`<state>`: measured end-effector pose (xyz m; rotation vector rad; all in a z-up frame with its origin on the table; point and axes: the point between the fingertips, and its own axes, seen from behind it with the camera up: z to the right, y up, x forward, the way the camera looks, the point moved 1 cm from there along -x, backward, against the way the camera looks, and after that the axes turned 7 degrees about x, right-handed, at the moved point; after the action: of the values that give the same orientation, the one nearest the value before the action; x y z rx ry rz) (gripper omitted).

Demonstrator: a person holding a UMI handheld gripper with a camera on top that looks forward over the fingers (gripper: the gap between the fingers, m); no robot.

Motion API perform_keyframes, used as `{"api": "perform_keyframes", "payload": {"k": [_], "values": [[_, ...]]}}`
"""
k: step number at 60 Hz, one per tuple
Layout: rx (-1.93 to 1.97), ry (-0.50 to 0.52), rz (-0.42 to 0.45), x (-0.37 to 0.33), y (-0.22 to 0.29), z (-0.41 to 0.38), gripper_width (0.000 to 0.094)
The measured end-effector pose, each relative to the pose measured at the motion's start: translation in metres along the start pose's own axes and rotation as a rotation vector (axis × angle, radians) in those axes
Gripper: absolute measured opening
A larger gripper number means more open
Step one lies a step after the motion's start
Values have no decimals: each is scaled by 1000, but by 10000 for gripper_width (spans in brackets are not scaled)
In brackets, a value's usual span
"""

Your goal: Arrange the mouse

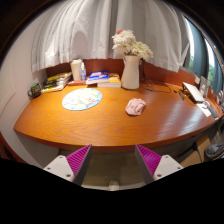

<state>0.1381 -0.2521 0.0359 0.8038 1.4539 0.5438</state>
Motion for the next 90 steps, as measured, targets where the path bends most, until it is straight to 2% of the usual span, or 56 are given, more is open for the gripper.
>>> {"api": "perform_keyframes", "payload": {"k": [19,31,47,53,60,74,82,90], "values": [[17,-37,-26,103,66,70,867],[27,-10,-70,170,100,76,868],[5,49,-116,217,133,56,830],[-9,57,-118,226,141,48,753],[-18,64,-110,234,148,44,571],[-11,28,-142,239,149,44,401],[21,-2,-175,233,155,42,379],[37,-67,-56,190,215,39,382]]}}
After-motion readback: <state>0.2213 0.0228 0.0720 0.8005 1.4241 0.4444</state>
